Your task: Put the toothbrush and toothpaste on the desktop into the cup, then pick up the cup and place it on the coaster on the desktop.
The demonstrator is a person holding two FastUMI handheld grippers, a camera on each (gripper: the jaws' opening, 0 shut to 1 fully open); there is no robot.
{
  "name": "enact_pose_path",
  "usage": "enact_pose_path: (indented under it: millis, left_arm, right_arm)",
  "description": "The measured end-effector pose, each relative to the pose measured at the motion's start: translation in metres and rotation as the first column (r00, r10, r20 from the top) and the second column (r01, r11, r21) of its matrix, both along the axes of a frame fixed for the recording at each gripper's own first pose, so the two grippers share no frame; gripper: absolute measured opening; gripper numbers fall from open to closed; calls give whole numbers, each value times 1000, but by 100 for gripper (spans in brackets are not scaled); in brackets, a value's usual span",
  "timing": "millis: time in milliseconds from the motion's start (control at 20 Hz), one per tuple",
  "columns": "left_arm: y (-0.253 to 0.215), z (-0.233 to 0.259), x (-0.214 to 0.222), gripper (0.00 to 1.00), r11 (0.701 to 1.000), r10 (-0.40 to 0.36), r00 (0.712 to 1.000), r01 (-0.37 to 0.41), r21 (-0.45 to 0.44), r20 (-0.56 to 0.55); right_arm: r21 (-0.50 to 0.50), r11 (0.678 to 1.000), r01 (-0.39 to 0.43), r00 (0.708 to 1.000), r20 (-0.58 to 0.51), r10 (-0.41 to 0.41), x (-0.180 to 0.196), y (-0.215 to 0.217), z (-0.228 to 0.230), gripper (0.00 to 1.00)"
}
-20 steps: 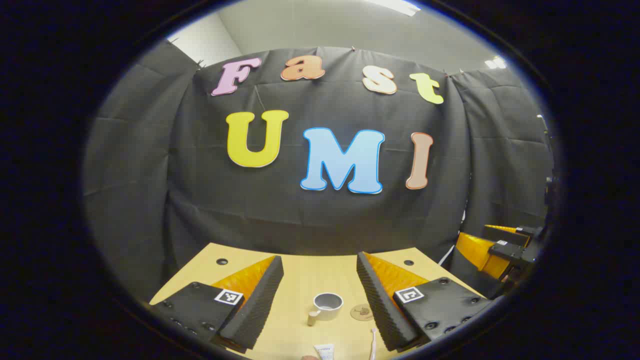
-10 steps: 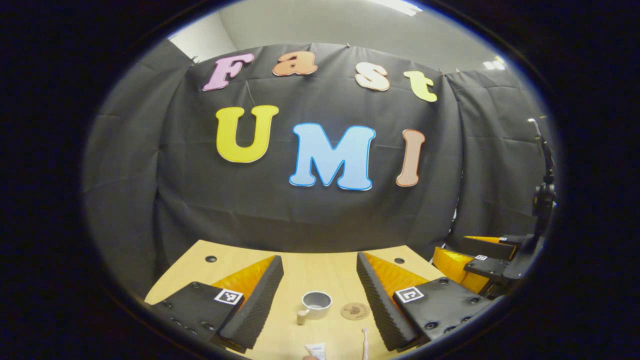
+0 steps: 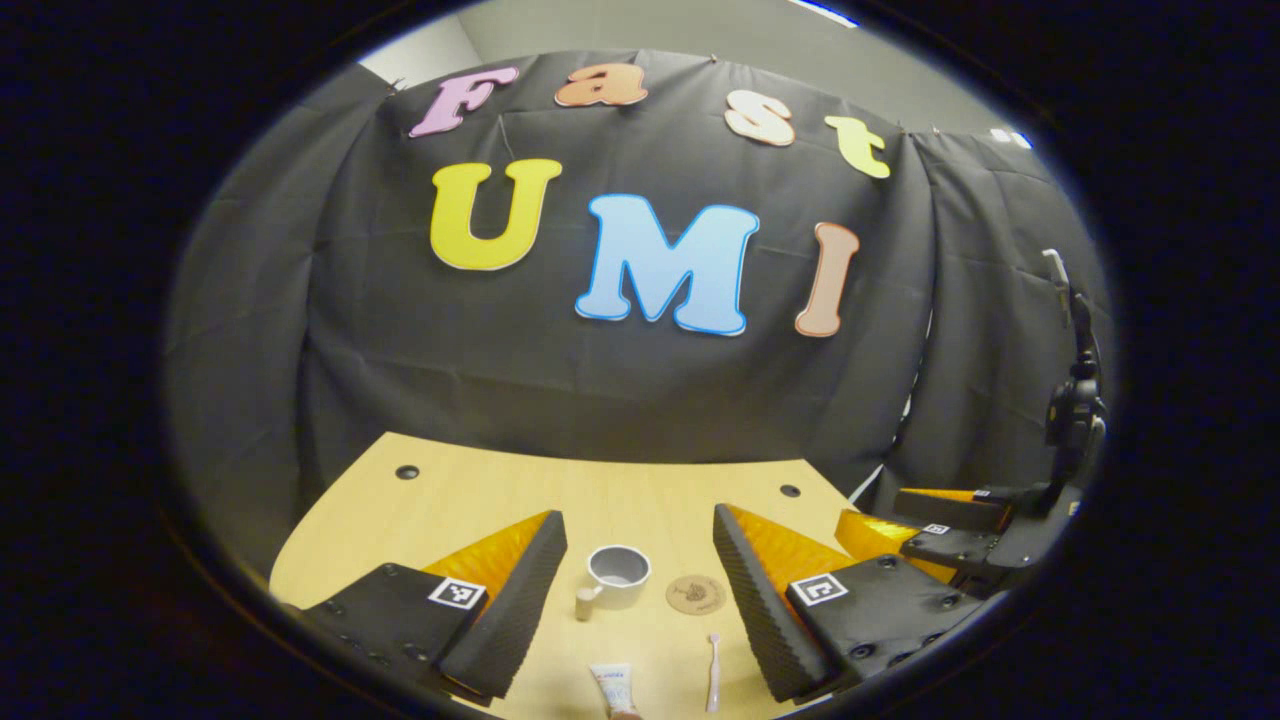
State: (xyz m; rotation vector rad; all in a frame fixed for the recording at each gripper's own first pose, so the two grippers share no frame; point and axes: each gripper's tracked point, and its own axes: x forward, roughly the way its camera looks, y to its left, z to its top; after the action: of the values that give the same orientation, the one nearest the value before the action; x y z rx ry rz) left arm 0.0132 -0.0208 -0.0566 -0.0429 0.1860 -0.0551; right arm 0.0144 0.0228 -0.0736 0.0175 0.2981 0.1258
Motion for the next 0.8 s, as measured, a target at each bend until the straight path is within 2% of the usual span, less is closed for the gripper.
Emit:
enact_pose_path:
  millis: [200,350,450,500,800]
  left_arm:
    - [3,-47,-2,95,1000,-3,995,4,16,-101]
    - [8,-83,-6,95,1000,1,984,2,20,-178]
    - [12,-105,-5,93,1000,2,974,2,17,-225]
    - [13,-118,-5,95,1000,0,968,2,7,-252]
    - [19,-194,-13,95,1000,-10,907,1,-21,-421]
  right_arm:
    - [-11,1000,-15,994,-111,13,1,3,-37,92]
    - [-7,1000,-28,974,-224,26,-2,9,-70,92]
    - [-2,999,-40,957,-289,38,-4,13,-93,92]
    - [-5,999,-47,946,-320,43,-6,14,-102,93]
    - [-1,996,-86,870,-488,75,-19,31,-165,94]
